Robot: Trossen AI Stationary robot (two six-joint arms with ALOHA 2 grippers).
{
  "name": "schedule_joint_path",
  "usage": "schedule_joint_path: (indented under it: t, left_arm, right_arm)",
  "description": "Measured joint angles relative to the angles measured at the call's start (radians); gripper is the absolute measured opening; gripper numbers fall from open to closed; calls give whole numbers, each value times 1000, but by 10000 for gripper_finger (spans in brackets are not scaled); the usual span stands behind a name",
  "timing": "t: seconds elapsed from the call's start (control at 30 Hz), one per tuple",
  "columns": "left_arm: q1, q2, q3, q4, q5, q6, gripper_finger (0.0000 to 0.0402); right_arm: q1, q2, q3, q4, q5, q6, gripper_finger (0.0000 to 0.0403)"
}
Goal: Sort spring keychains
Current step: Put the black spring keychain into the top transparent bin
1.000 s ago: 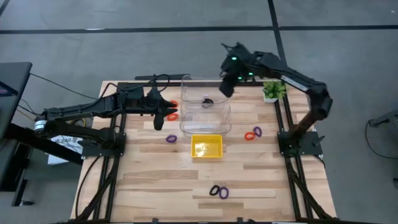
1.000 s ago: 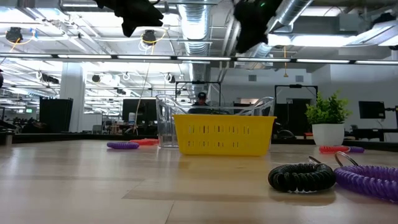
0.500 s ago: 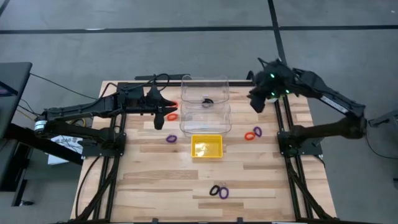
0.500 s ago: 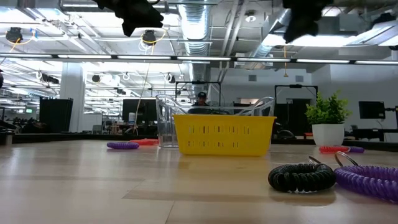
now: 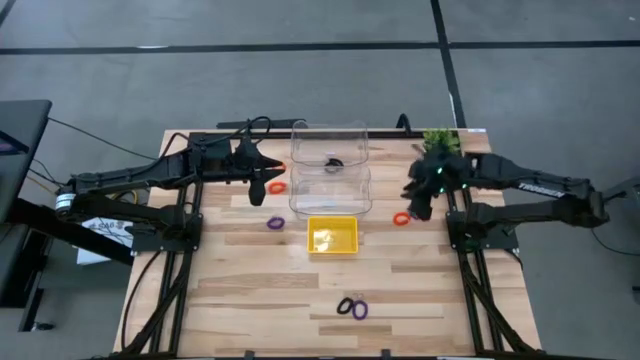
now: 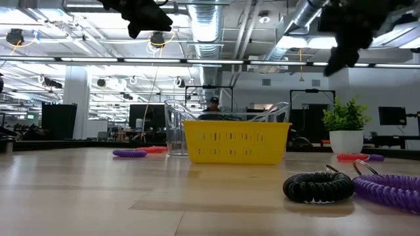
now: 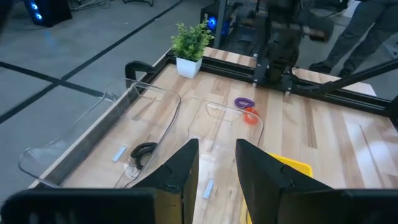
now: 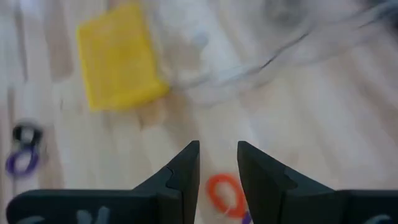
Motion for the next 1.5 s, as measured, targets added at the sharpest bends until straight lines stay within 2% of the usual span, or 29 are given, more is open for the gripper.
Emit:
schedule_joint_path:
  t: [0.17, 0.3, 0.77, 0.97, 1.17, 1.27, 1.5]
  left_arm:
    - [0, 0, 0, 0, 0, 0, 104]
    - [0, 0, 0, 1, 0, 0, 104]
    - [0, 0, 0, 4, 0, 0, 104]
    - [0, 0, 0, 0, 0, 23, 104]
    - [0, 0, 0, -1, 0, 76, 104]
    - [0, 0, 0, -3, 0, 102, 104]
    - [25, -11, 0, -29, 7, 139, 104]
  right_arm:
    - [94, 37, -100, 43, -41, 4, 98]
    - [143, 95, -99, 62, -40, 11, 98]
    - [156, 259, -99, 114, -39, 65, 98]
    - [204, 285, -99, 143, -52, 98, 98]
    - [302, 283, -99, 286, -142, 206, 98]
    - [364, 286, -99, 387, -147, 254, 98]
    - [520, 363, -96, 655, -143, 246, 98]
